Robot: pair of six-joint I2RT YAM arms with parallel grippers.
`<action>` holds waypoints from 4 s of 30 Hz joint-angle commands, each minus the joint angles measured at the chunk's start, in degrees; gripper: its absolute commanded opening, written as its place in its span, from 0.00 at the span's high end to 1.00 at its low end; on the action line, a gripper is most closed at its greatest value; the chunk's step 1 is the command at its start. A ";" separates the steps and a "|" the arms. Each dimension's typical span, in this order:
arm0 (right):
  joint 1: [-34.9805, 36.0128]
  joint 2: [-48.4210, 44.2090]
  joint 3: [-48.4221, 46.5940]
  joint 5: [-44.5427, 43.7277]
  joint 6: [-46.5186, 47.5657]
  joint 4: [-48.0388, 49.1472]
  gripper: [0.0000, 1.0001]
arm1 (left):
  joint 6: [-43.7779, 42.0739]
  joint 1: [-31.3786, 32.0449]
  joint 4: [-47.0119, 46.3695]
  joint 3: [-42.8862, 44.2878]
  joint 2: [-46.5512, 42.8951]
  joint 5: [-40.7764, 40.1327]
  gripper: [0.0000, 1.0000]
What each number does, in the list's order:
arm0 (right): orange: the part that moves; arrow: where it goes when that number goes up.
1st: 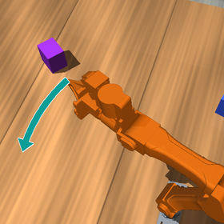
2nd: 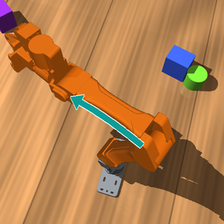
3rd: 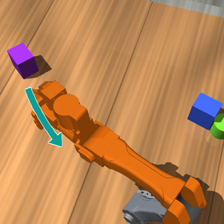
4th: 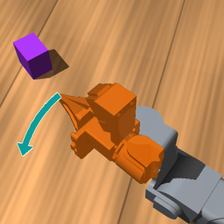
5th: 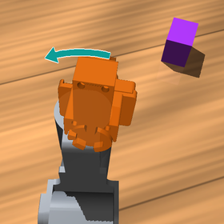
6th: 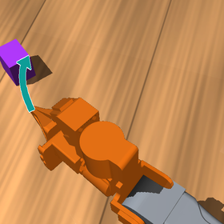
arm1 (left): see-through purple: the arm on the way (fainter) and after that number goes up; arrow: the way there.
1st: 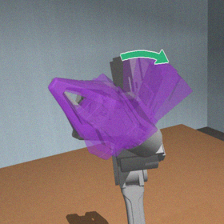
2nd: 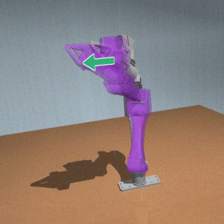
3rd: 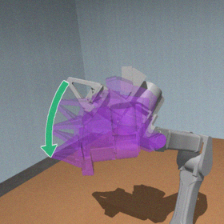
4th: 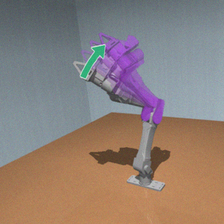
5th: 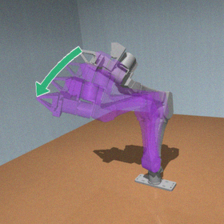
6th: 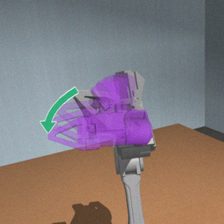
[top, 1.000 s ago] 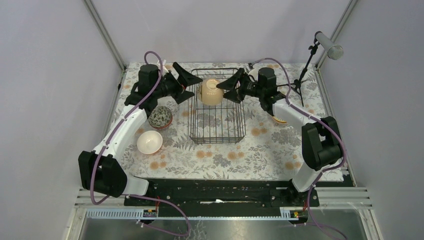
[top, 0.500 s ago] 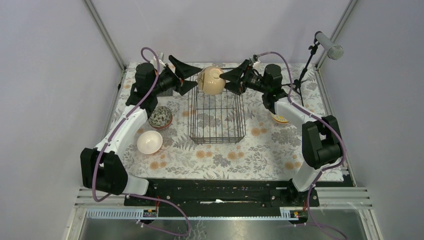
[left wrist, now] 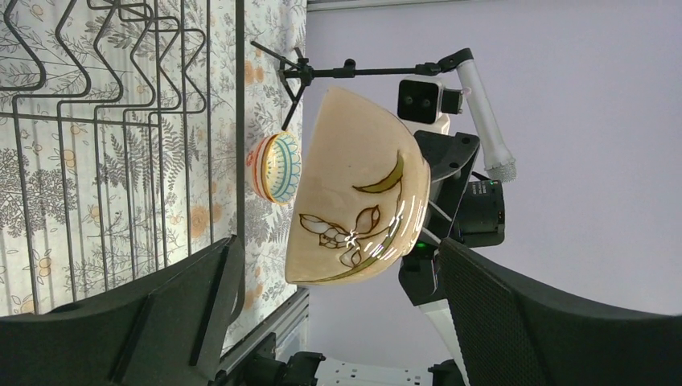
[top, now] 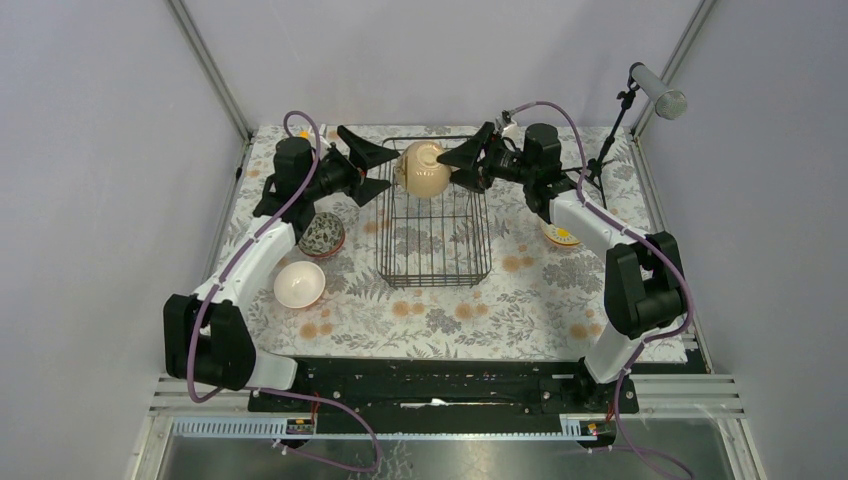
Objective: Unload the bowls from the dish rack
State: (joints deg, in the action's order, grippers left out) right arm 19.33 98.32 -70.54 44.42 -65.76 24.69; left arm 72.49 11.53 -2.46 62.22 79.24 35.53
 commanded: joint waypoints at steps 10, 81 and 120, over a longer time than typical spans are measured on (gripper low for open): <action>1.04 -1.14 -1.00 7.03 -13.96 23.47 0.58 | 9.21 -0.11 -19.90 -0.10 1.04 6.71 0.15; -4.01 -16.41 -15.09 -21.36 33.33 -57.58 0.09 | -62.41 39.98 40.51 37.05 14.59 -27.94 1.00; 15.97 -2.53 -37.80 -27.51 59.48 -89.24 0.40 | -115.46 46.65 38.17 14.19 -4.16 -14.40 1.00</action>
State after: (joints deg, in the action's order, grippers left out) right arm 34.00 95.74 -107.20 20.60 -8.54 -62.74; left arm -40.12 57.98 40.69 72.23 74.85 21.19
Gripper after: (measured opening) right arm 0.614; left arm 0.091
